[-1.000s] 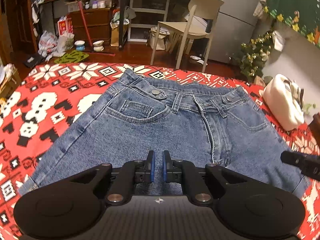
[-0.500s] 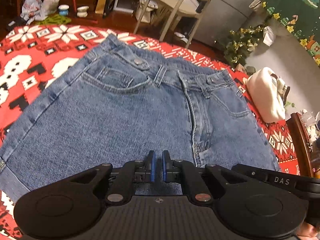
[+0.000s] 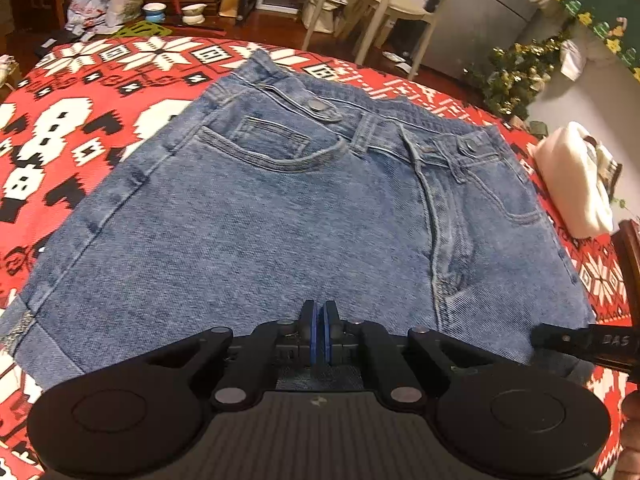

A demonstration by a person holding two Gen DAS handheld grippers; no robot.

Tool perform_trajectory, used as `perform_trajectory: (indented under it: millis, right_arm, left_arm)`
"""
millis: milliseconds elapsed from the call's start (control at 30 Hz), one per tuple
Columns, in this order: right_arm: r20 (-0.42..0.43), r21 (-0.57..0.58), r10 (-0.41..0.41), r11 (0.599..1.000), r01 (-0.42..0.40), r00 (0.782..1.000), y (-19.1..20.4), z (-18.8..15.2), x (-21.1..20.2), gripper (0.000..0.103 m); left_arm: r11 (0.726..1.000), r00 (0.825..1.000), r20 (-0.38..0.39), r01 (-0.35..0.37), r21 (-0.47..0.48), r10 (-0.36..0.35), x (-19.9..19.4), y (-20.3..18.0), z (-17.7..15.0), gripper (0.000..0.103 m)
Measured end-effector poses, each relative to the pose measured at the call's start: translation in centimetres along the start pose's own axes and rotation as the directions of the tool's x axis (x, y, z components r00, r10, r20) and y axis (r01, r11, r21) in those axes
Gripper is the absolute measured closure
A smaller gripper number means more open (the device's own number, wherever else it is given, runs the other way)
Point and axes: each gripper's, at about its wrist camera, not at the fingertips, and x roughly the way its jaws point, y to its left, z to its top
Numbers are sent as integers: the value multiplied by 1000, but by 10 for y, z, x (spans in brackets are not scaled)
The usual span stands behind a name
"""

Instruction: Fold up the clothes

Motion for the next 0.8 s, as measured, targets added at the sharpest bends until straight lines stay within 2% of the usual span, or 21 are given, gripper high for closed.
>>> perform_trajectory:
  millis: [67, 133, 300, 467, 533, 667, 800]
  right_arm:
    - [-4, 62, 9, 998, -9, 1000, -13, 5, -2, 103]
    - [12, 91, -40, 995, 39, 999, -23, 8, -5, 103]
    - [12, 188, -85, 979, 82, 996, -48, 14, -9, 102]
    - [30, 243, -64, 968, 55, 997, -60, 18, -14, 98]
    - [43, 226, -43, 973, 33, 998, -55, 19, -14, 98]
    - [62, 158, 20, 987, -30, 998, -35, 16, -16, 97]
    - [75, 96, 6, 995, -13, 997, -18, 11, -12, 96]
  left_arm:
    - [1000, 1000, 5, -18, -11, 18, -1, 2, 1, 99]
    - [999, 999, 11, -41, -22, 41, -2, 5, 2, 99]
    - [993, 995, 25, -96, -62, 97, -6, 13, 6, 99]
    - [987, 991, 50, -114, -116, 121, -11, 23, 11, 99]
    - [988, 993, 60, -93, -120, 101, -13, 24, 11, 98]
    - [995, 997, 72, 1, -100, 6, -17, 19, 10, 98]
    - [999, 996, 89, 31, -41, -27, -17, 5, 6, 98]
